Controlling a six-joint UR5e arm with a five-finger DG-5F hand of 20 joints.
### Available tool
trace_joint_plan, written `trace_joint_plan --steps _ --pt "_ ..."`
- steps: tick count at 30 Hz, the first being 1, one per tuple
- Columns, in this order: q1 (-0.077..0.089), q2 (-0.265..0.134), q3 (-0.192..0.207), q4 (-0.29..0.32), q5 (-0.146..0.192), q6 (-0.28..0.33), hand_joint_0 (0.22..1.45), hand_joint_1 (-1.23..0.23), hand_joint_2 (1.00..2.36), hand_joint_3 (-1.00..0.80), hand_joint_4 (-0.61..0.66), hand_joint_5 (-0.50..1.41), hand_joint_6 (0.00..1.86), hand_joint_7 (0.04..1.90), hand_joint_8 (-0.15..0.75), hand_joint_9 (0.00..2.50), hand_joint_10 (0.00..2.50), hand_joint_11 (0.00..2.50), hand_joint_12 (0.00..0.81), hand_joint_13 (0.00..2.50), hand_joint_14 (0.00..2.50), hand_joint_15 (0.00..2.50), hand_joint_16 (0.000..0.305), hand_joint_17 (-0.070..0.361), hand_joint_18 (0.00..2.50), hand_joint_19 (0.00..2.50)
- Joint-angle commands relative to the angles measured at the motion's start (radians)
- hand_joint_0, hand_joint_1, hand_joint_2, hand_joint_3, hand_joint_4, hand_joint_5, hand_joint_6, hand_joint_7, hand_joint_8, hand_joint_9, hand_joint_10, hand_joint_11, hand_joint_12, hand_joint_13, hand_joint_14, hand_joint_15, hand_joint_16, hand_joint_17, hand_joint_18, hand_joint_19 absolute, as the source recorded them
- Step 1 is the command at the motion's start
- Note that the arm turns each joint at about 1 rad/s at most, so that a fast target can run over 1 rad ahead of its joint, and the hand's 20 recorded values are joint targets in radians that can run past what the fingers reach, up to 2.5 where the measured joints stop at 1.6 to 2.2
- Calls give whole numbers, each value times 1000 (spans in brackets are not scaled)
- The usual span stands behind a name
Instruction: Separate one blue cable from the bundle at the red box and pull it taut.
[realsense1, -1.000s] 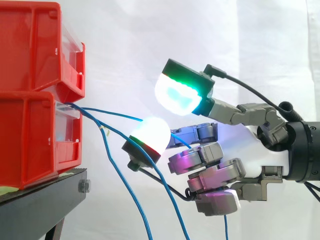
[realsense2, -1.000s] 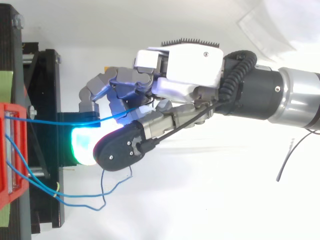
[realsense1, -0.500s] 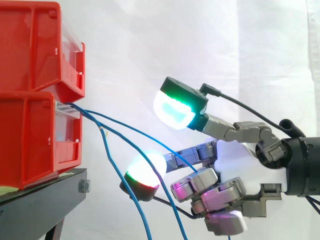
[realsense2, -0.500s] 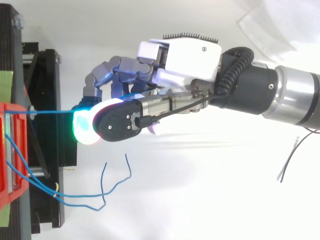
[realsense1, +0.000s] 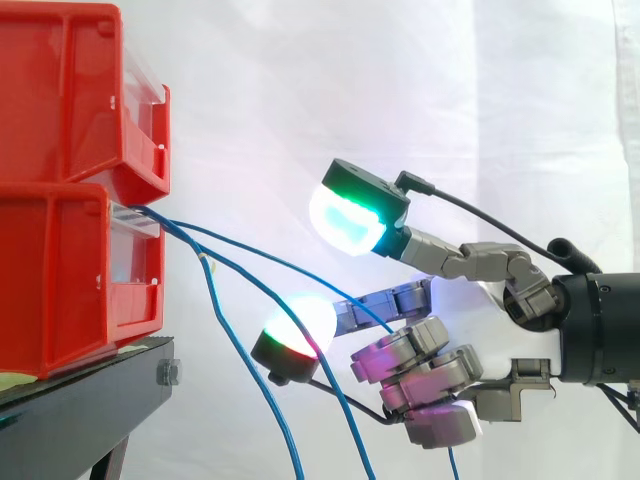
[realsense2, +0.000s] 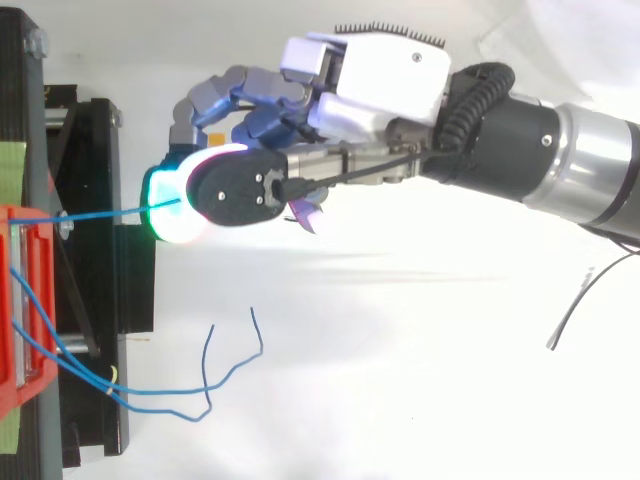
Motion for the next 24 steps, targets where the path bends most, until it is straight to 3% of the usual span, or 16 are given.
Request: trace_joint_plan --steps 1,11,16,24 --pt "-10 0 0 9 0 23 556 -563 1002 -467 196 -199 860 987 489 766 2500 2500 752 1811 2500 1688 245 183 2152 777" --pt "-13 0 28 14 0 29 592 -639 1017 -281 193 -196 866 1005 476 785 2500 2500 752 1807 2500 1690 245 184 2147 789" --pt "-28 3 31 9 -6 -17 591 -657 1020 -218 178 -196 869 1009 477 796 2500 2500 743 1793 2500 1704 245 184 2138 807" --pt "-34 10 32 6 -18 -37 594 -663 1020 -210 174 -195 872 992 469 796 2500 2500 724 1764 2500 1703 240 180 2111 807"
